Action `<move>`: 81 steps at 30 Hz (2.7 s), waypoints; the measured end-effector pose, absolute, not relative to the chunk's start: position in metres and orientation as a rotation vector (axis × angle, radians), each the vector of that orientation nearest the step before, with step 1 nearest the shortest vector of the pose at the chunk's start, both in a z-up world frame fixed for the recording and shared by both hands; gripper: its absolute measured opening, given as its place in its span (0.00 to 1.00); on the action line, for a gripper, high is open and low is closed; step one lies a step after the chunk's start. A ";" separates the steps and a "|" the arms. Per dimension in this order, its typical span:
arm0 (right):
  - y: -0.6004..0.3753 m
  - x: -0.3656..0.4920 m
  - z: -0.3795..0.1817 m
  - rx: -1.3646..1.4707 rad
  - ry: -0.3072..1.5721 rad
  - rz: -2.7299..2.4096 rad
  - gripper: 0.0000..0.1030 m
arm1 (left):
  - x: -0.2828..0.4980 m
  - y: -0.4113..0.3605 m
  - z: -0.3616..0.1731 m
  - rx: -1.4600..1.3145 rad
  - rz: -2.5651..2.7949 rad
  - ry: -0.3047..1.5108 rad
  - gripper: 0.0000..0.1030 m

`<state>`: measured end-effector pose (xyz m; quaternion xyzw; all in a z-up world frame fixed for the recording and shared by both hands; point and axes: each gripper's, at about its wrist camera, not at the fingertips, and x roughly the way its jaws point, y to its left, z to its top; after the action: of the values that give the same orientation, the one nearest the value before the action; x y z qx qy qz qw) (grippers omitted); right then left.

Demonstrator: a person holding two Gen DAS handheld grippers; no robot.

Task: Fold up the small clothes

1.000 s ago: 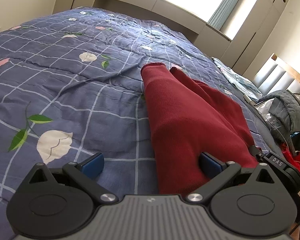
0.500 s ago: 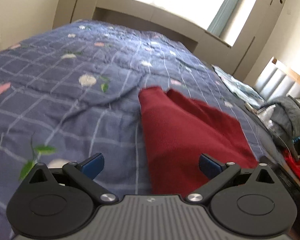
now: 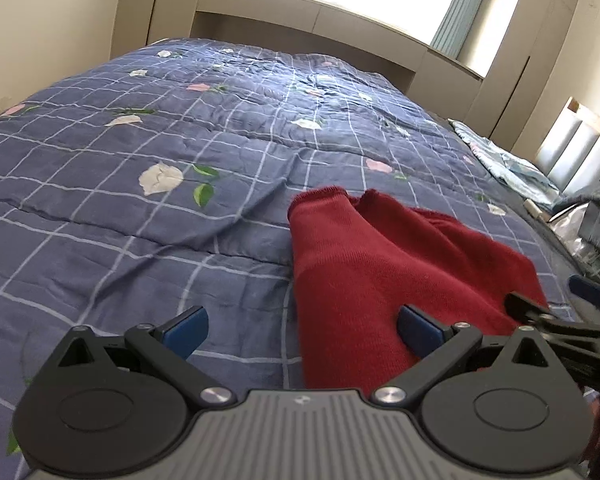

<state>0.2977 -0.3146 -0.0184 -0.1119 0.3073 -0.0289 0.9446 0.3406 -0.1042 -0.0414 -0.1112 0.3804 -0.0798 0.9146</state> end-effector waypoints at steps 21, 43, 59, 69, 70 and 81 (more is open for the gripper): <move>-0.387 0.268 -0.059 0.281 0.606 -0.039 0.65 | 0.346 -0.107 -0.052 -0.246 -0.200 0.801 1.00; -0.382 0.268 -0.060 0.285 0.598 0.029 0.39 | 0.345 -0.088 -0.044 -0.269 -0.322 0.876 0.99; -0.383 0.268 -0.060 0.293 0.596 0.031 0.39 | 0.358 -0.105 -0.044 -0.312 -0.456 0.980 0.81; -0.384 0.267 -0.060 0.293 0.597 0.031 0.39 | 0.354 -0.109 -0.037 -0.278 -0.446 0.966 0.72; -0.384 0.267 -0.060 0.294 0.597 0.031 0.40 | 0.354 -0.109 -0.037 -0.277 -0.445 0.964 0.72; -0.382 0.267 -0.059 0.279 0.590 0.033 0.33 | 0.346 -0.111 -0.032 -0.249 -0.437 0.919 0.54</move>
<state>0.2667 -0.3818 -0.0593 0.1370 0.2898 0.0161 0.9471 0.3460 -0.1112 -0.0315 -0.1187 0.4386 -0.2088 0.8660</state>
